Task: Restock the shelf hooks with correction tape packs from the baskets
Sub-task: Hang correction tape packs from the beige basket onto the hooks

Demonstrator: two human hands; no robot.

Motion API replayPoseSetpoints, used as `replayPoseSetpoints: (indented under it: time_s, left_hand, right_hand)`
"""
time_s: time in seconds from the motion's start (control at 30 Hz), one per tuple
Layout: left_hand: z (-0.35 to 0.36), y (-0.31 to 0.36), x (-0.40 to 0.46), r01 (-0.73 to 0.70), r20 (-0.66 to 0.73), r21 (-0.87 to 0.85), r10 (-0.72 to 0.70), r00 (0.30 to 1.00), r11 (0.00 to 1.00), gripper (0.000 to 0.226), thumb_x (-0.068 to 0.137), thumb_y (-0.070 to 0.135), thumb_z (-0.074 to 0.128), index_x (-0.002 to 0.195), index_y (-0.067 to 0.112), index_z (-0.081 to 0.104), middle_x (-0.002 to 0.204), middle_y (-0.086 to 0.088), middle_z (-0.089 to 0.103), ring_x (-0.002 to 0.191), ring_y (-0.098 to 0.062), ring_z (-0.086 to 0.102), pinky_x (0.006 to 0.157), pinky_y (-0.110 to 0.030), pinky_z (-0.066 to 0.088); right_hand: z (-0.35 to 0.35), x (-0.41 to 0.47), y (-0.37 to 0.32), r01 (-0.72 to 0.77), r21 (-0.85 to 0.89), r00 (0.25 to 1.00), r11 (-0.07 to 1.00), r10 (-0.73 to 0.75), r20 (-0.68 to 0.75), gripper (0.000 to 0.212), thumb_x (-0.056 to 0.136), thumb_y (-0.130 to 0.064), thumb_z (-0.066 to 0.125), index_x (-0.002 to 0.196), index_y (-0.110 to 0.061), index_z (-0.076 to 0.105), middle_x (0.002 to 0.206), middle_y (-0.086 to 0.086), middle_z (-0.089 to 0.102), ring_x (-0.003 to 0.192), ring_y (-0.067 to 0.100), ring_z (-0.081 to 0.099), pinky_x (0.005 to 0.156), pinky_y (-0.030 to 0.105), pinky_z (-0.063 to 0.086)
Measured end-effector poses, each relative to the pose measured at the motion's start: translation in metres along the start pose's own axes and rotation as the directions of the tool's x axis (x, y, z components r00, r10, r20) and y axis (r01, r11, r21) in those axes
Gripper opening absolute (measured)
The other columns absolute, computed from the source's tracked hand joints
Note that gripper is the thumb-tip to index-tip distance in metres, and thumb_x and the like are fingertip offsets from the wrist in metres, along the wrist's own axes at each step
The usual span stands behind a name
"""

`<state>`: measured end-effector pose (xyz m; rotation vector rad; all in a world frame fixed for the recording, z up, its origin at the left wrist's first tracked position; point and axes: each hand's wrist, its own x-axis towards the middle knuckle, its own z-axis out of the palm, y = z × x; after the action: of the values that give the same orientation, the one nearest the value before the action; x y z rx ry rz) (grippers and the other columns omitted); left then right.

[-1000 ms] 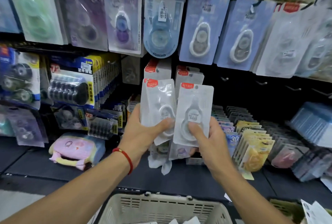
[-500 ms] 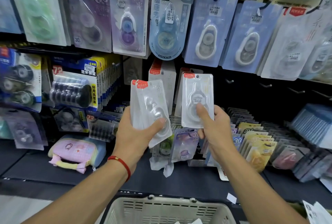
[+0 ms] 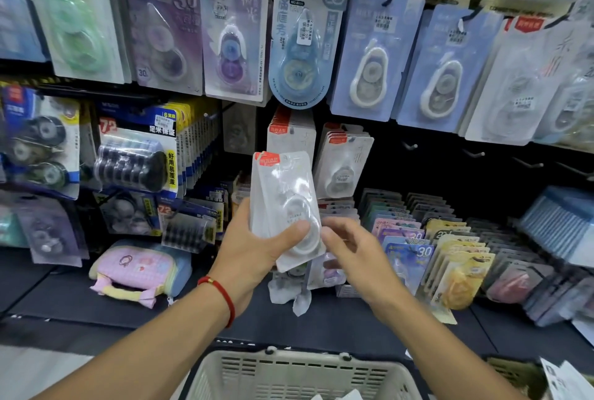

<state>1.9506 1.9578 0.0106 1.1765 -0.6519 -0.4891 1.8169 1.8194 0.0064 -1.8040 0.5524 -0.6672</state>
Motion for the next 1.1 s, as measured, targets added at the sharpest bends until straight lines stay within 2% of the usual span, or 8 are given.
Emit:
replayPoseSetpoints:
  time_s: [0.17, 0.3, 0.4, 0.5, 0.67, 0.83, 1.0, 1.1]
  left_hand:
    - [0.0, 0.0, -0.001, 0.054, 0.077, -0.035, -0.051, 0.996, 0.998, 0.078, 0.057, 0.045, 0.099, 0.125, 0.034, 0.063, 0.12, 0.004, 0.078, 0.11, -0.016, 0.076, 0.08, -0.028, 0.063]
    - [0.007, 0.002, -0.005, 0.142, 0.137, -0.093, -0.128, 0.982, 0.985, 0.084, 0.058, 0.046, 0.1, 0.13, 0.03, 0.061, 0.122, -0.001, 0.078, 0.11, -0.023, 0.076, 0.079, -0.035, 0.064]
    - [0.009, 0.005, -0.005, 0.166, 0.104, -0.12, -0.154, 0.983, 0.979, 0.068, 0.069, 0.028, 0.091, 0.13, 0.027, 0.061, 0.118, -0.005, 0.079, 0.103, -0.03, 0.078, 0.074, -0.05, 0.066]
    - [0.007, 0.005, -0.002, 0.123, 0.003, -0.079, -0.124, 0.992, 0.989, 0.056, 0.074, 0.016, 0.089, 0.123, 0.026, 0.063, 0.107, -0.004, 0.08, 0.088, -0.026, 0.079, 0.064, -0.049, 0.064]
    - [0.004, 0.0, 0.001, 0.084, -0.051, -0.041, -0.086, 0.995, 0.996, 0.046, 0.082, 0.007, 0.086, 0.116, 0.029, 0.064, 0.1, 0.003, 0.08, 0.085, -0.018, 0.079, 0.056, -0.038, 0.063]
    - [0.003, -0.001, 0.001, 0.072, -0.057, -0.037, -0.074, 0.996, 0.997, 0.045, 0.081, 0.008, 0.086, 0.117, 0.027, 0.065, 0.1, 0.004, 0.08, 0.086, -0.02, 0.079, 0.056, -0.036, 0.062]
    - [0.004, -0.001, 0.001, 0.047, -0.08, -0.031, -0.049, 0.996, 0.998, 0.047, 0.083, 0.008, 0.086, 0.121, 0.026, 0.064, 0.107, 0.003, 0.08, 0.096, -0.02, 0.078, 0.065, -0.033, 0.063]
    - [0.004, -0.001, 0.002, 0.04, -0.085, -0.036, -0.043, 0.995, 0.999, 0.046, 0.083, 0.008, 0.086, 0.119, 0.026, 0.064, 0.106, 0.003, 0.08, 0.094, -0.021, 0.078, 0.06, -0.033, 0.062]
  right_hand:
    - [-0.002, -0.01, -0.007, 0.047, 0.104, 0.999, 0.993, -0.049, 0.017, 0.035, 0.085, -0.038, 0.079, 0.115, -0.021, 0.073, 0.102, 0.003, 0.077, 0.082, 0.015, 0.072, 0.068, 0.03, 0.06]
    - [-0.008, -0.013, -0.004, 0.043, 0.131, 0.998, 0.99, -0.049, 0.044, 0.028, 0.09, -0.031, 0.078, 0.114, -0.017, 0.071, 0.1, 0.006, 0.077, 0.076, 0.018, 0.07, 0.064, 0.029, 0.056]
    - [-0.012, -0.012, -0.005, 0.074, 0.225, 0.997, 0.972, -0.065, -0.047, 0.029, 0.096, -0.035, 0.07, 0.114, -0.014, 0.062, 0.086, 0.007, 0.073, 0.06, 0.018, 0.063, 0.048, 0.026, 0.049]
    - [-0.023, -0.007, -0.005, 0.093, 0.251, 0.982, 0.963, -0.048, -0.181, 0.024, 0.103, -0.039, 0.063, 0.112, -0.018, 0.055, 0.062, 0.005, 0.06, 0.04, 0.017, 0.045, 0.038, 0.021, 0.036]
    - [-0.036, 0.002, -0.006, 0.124, 0.21, 0.968, 0.97, -0.072, -0.239, 0.022, 0.102, -0.039, 0.065, 0.114, -0.021, 0.06, 0.078, 0.008, 0.066, 0.05, 0.017, 0.047, 0.045, 0.022, 0.039]
    - [-0.035, 0.004, -0.009, 0.141, 0.212, 0.967, 0.967, -0.088, -0.241, 0.023, 0.1, -0.035, 0.068, 0.115, -0.018, 0.062, 0.073, 0.007, 0.066, 0.049, 0.016, 0.052, 0.043, 0.022, 0.039]
    - [-0.032, 0.009, -0.019, 0.162, 0.243, 0.959, 0.956, -0.095, -0.269, 0.031, 0.098, -0.035, 0.071, 0.114, -0.01, 0.063, 0.06, 0.011, 0.065, 0.04, 0.013, 0.053, 0.042, 0.022, 0.043]
    - [-0.032, 0.013, -0.019, 0.137, 0.265, 0.959, 0.955, -0.061, -0.277, 0.032, 0.097, -0.036, 0.072, 0.113, -0.009, 0.063, 0.066, 0.009, 0.071, 0.043, 0.017, 0.061, 0.041, 0.023, 0.046]
